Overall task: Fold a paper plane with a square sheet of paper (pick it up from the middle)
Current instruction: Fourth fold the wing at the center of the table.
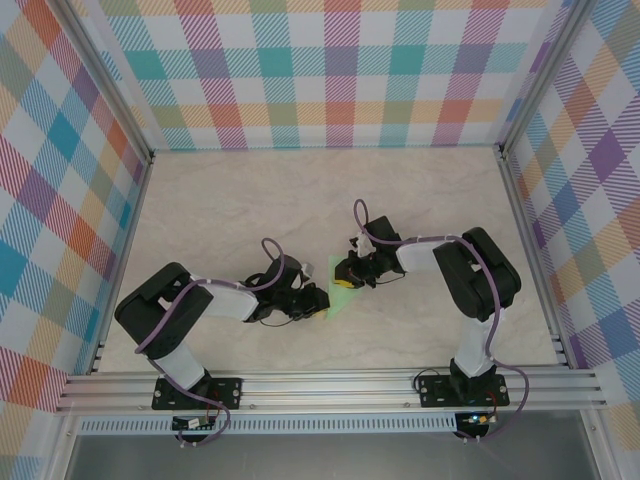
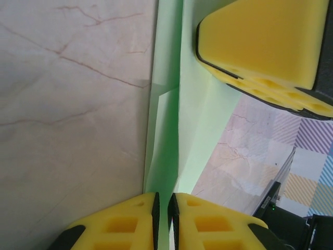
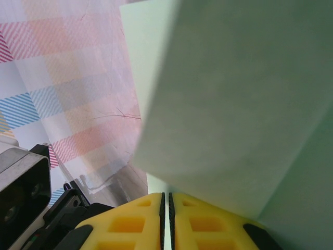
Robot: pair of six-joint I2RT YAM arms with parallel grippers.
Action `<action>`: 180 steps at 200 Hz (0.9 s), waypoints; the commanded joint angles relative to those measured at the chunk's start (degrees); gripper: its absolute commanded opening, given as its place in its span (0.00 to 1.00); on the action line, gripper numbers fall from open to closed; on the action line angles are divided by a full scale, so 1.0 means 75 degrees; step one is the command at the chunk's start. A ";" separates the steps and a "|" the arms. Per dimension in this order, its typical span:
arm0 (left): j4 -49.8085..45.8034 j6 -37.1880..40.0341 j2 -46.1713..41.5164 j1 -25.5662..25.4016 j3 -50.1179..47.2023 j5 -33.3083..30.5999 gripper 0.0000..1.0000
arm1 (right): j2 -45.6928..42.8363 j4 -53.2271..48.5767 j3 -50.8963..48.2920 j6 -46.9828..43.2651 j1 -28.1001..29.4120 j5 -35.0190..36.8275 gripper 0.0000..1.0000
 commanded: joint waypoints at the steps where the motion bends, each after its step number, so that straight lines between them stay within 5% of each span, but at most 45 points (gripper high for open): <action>1: -0.1156 0.0316 -0.0014 -0.0101 -0.0015 -0.0440 0.16 | 0.0432 -0.0256 -0.0047 0.0014 0.0040 0.0513 0.13; 88: -0.2082 0.0615 0.0296 -0.0351 0.0492 -0.0645 0.03 | 0.0444 -0.0352 -0.0047 -0.0032 0.0052 0.0556 0.13; 180: -0.3133 0.0726 -0.0544 -0.0568 0.0811 -0.0810 0.17 | 0.0501 -0.0606 -0.0082 -0.0231 0.0075 0.0730 0.12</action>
